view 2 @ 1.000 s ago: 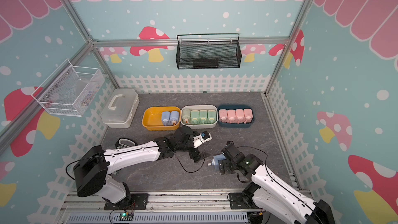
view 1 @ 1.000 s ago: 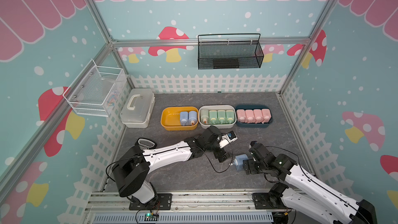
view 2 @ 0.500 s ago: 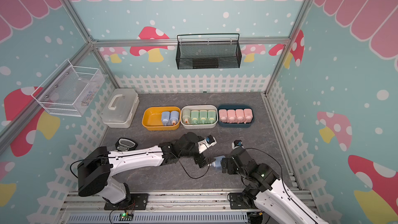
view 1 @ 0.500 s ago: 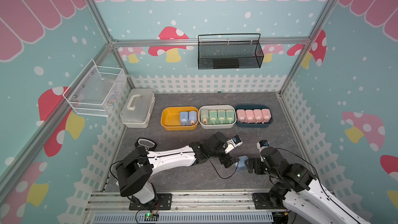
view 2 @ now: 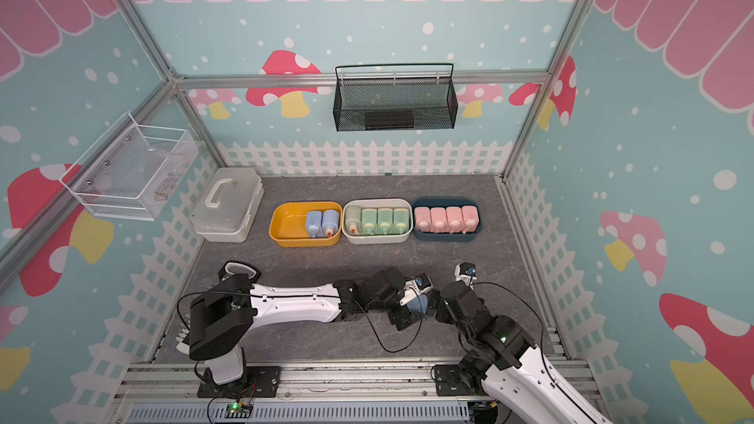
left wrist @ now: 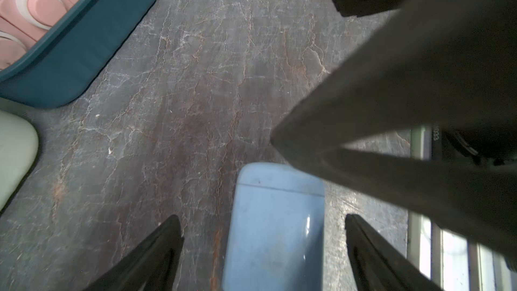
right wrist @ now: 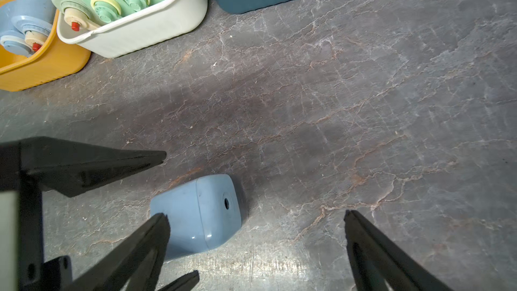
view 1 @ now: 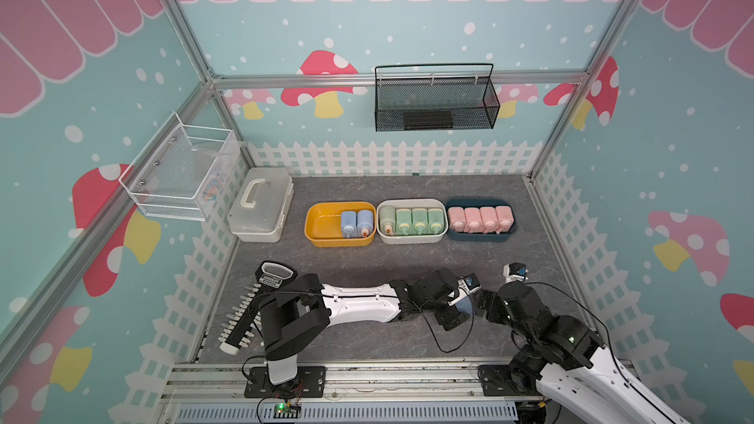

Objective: Place the pencil sharpeners by color into the storage box
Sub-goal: Pick up the pencil sharpener from the center of the board.

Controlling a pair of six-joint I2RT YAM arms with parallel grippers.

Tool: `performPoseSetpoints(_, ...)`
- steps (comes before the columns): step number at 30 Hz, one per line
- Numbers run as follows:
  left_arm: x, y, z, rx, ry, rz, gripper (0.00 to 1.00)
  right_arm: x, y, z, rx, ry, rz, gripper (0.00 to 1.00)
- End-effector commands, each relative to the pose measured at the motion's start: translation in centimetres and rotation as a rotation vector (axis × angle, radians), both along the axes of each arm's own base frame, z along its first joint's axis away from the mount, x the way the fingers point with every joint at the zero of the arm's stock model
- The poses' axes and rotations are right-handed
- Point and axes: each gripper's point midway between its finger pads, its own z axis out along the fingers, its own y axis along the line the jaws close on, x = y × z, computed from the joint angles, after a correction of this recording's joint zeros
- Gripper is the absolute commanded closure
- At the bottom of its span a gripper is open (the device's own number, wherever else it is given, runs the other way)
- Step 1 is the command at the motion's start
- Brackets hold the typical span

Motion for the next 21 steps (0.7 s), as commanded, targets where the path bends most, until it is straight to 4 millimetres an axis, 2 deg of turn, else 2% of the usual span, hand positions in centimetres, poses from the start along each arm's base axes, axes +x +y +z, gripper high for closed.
performPoseSetpoints(1,-0.5,-0.5,-0.9,0.029,0.012,-0.044,0.15,0.4,-0.4,0.3,-0.005,-0.035,-0.024,0.02)
performPoseSetpoints(7,-1.2,-0.5,-1.7,0.042,0.039,-0.087,0.34,0.7,-0.8,0.7,-0.042,-0.047,-0.033,0.02)
performPoseSetpoints(14,-1.1,-0.1,-3.0,0.077,0.040,-0.080,0.30,1.0,-1.8,1.4,-0.089,-0.060,-0.068,0.02)
performPoseSetpoints(17,-1.0,-0.2,-3.3,0.086,0.041,-0.079,0.32,1.1,-2.1,1.7,-0.099,-0.073,-0.078,0.02)
performPoseSetpoints(18,-0.9,-0.1,-3.3,0.087,0.040,-0.075,0.39,1.2,-2.2,2.0,-0.101,-0.080,-0.083,0.01)
performPoseSetpoints(21,-0.2,0.1,-2.3,0.055,0.051,-0.047,0.73,1.2,-2.7,2.3,-0.112,-0.098,-0.101,0.01)
